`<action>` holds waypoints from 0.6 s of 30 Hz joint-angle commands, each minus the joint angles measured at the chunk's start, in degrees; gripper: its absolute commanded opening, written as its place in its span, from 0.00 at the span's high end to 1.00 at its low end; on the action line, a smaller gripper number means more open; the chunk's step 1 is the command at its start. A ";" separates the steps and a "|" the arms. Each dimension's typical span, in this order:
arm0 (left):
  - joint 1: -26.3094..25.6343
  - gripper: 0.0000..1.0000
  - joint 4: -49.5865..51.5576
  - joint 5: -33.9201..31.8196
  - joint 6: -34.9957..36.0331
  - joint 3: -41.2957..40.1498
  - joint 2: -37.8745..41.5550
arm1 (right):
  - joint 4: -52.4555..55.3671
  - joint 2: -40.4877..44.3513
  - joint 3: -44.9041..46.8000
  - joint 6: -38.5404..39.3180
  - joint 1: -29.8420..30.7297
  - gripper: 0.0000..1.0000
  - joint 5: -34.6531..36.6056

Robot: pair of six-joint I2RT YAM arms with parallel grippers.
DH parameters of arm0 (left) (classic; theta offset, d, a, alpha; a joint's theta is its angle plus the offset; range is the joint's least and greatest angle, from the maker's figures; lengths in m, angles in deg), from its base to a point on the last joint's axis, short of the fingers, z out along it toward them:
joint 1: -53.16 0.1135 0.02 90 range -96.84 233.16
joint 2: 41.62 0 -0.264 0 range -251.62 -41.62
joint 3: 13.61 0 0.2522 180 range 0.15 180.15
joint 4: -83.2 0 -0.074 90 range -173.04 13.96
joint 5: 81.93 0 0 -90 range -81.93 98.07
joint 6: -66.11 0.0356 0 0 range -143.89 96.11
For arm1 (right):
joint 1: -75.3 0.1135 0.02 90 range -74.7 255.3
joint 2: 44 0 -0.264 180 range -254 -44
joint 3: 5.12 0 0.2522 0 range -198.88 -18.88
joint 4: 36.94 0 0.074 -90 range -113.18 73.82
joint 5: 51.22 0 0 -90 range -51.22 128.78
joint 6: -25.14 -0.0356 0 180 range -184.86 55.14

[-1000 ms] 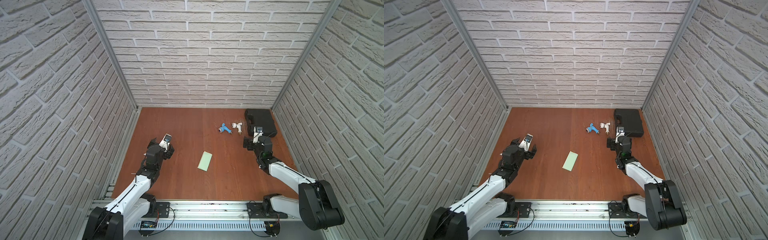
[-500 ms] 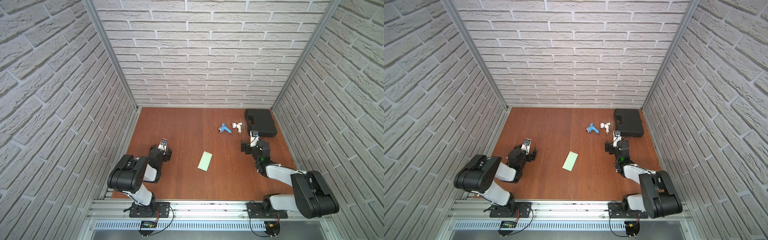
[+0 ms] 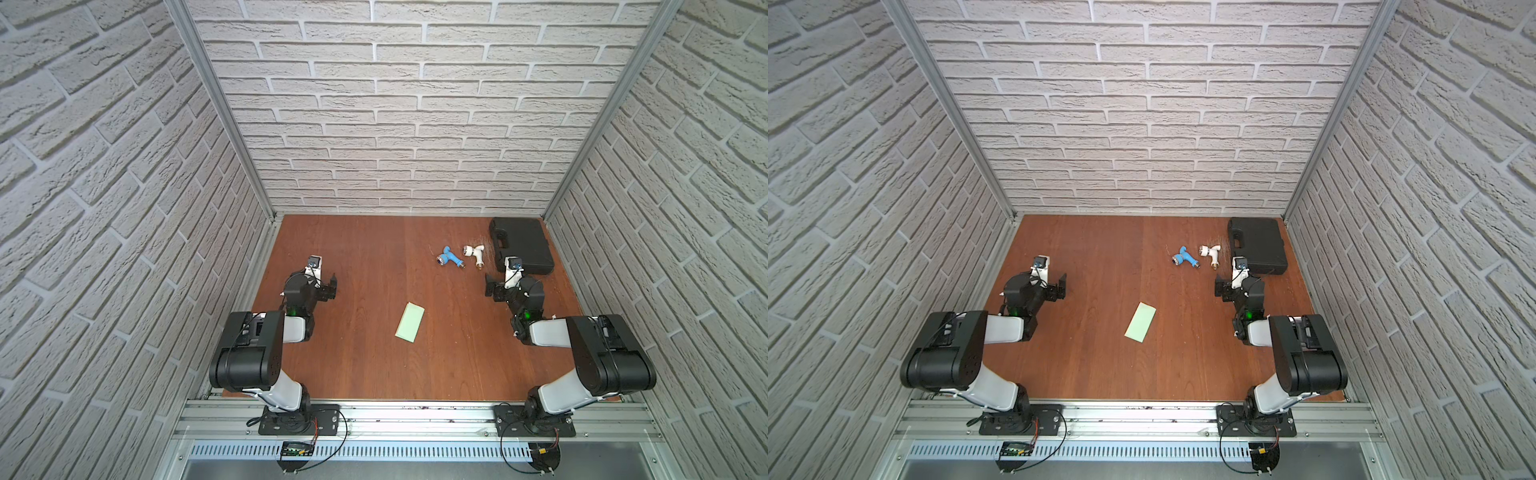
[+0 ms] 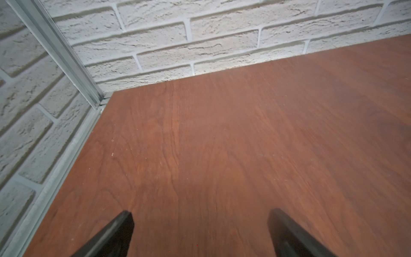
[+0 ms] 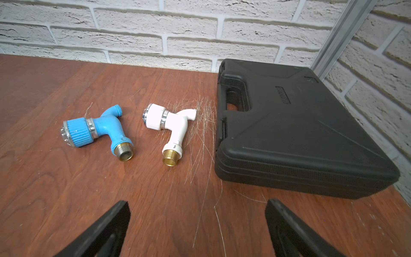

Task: Fold the square paper along the opposite sides
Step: Reset both arms

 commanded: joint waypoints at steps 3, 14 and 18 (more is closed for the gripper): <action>-0.10 0.02 0.31 1.59 -0.96 -0.16 0.64 | -0.72 0.88 0.36 -0.38 -0.22 0.01 -1.54; -0.12 0.01 0.29 1.66 -0.90 -0.15 0.64 | -2.33 -0.02 0.55 -0.49 -0.22 0.01 -1.53; -0.11 0.01 0.33 1.65 -0.95 -0.09 0.70 | -2.62 0.14 0.76 -0.46 -0.22 0.01 -1.50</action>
